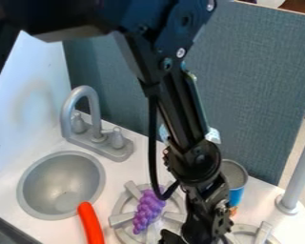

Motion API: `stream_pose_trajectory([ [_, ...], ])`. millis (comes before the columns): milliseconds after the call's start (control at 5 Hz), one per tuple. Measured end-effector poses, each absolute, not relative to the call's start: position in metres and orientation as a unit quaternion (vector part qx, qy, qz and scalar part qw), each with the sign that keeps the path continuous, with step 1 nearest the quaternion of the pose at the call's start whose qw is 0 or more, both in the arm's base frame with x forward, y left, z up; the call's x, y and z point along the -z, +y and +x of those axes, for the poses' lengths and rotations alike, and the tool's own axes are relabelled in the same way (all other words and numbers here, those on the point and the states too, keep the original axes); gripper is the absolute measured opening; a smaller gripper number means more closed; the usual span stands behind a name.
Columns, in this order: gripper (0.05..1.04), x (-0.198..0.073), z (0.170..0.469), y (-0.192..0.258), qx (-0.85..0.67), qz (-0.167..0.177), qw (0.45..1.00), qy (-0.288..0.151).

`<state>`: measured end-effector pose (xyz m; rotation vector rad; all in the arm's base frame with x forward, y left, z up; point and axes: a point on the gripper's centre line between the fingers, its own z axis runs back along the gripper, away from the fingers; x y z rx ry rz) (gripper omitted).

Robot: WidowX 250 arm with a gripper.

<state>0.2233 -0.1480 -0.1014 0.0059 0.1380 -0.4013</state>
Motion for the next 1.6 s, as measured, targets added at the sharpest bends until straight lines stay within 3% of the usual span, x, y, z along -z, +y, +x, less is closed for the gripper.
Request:
stream_pose_trajectory([
  [200, 0.317, 0.084, 0.219, -0.144, 0.186, 0.002, 0.981, 0.047],
  [400, 0.604, 0.031, 0.228, -0.147, 0.167, -0.023, 0.985, -0.034],
  [600, 0.904, 0.019, 0.225, -0.156, 0.159, -0.018, 0.986, -0.053],
  [800, 1.010, 0.016, 0.218, -0.149, 0.153, 0.014, 0.988, -0.029],
  [1000, 1.006, 0.008, 0.223, -0.117, 0.105, 0.046, 0.993, -0.017],
  [1200, 1.005, -0.011, 0.224, -0.066, 0.019, 0.052, 0.998, -0.017],
  [1600, 1.005, -0.018, 0.223, 0.000, -0.028, 0.042, 0.999, -0.018],
])
